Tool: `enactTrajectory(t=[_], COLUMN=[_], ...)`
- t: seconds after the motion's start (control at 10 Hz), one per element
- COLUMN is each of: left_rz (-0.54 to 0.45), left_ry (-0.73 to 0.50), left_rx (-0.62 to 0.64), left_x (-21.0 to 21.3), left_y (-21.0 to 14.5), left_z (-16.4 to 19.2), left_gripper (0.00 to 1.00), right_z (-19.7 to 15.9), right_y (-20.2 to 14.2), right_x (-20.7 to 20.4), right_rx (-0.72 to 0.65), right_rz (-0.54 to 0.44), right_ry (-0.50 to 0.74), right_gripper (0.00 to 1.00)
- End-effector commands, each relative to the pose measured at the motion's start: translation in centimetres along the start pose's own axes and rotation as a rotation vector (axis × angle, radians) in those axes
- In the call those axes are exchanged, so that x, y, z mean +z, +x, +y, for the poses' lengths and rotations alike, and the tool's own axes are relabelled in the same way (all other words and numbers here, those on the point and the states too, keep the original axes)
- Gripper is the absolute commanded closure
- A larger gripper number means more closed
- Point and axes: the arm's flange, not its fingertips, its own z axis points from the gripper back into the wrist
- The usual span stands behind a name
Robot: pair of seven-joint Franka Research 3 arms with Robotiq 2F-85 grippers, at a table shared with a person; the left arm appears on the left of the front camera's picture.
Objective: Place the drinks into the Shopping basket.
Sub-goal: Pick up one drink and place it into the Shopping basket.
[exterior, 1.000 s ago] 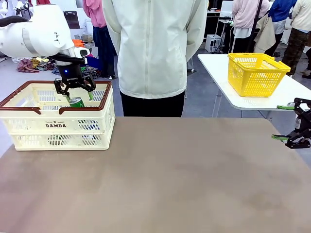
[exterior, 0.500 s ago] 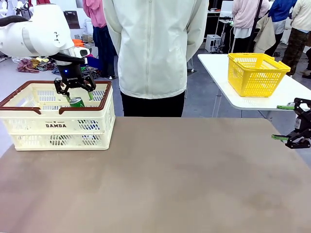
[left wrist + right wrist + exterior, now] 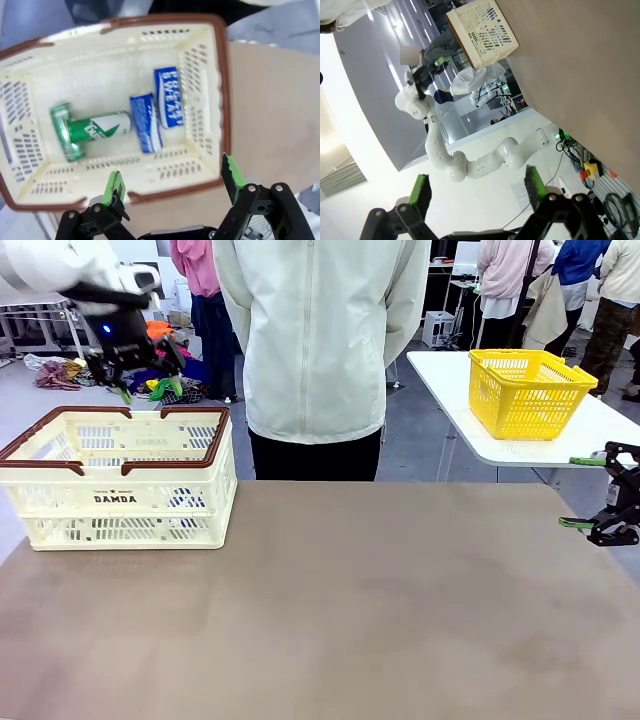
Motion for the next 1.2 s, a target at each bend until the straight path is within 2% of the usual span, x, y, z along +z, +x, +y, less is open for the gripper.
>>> enactTrajectory(t=[0.0,0.1,0.3,0.4,0.6,0.8,1.0,1.1], left_rz=[0.029,0.062,0.183,0.183,0.107,0.044,-0.003,-0.005], left_ry=[-0.08,-0.17,-0.488,-0.606,-0.771,-0.972,-0.999,-0.988], left_rx=[-0.036,-0.058,-0.15,-0.119,0.031,0.121,0.294,0.353], left_x=[1.7,2.5,3.0,2.7,-0.1,-2.4,-3.5,-4.0], left_y=[-5.2,-7.5,-13.5,-16.7,-22.5,-26.5,-29.0,-28.8], left_z=[0.2,-0.1,-0.1,1.0,6.2,11.7,15.2,16.1], left_gripper=[0.0,0.0,0.0,0.0,0.0,0.0,0.0,0.0], right_z=[0.4,0.4,0.4,0.4,0.4,0.4,0.4,0.4], right_y=[-0.2,-0.2,-0.2,-0.2,-0.2,-0.2,-0.2,-0.2], right_x=[0.0,0.0,0.0,0.0,0.0,0.0,0.0,0.0], right_rx=[-0.01,-0.01,-0.01,-0.01,-0.01,-0.01,-0.01,-0.01], right_rz=[0.008,0.008,0.008,0.008,0.008,0.008,0.008,0.008], right_ry=[-0.011,-0.011,-0.011,-0.011,-0.011,-0.011,-0.011,-0.011], right_gripper=[0.0,0.0,0.0,0.0,0.0,0.0,0.0,0.0])
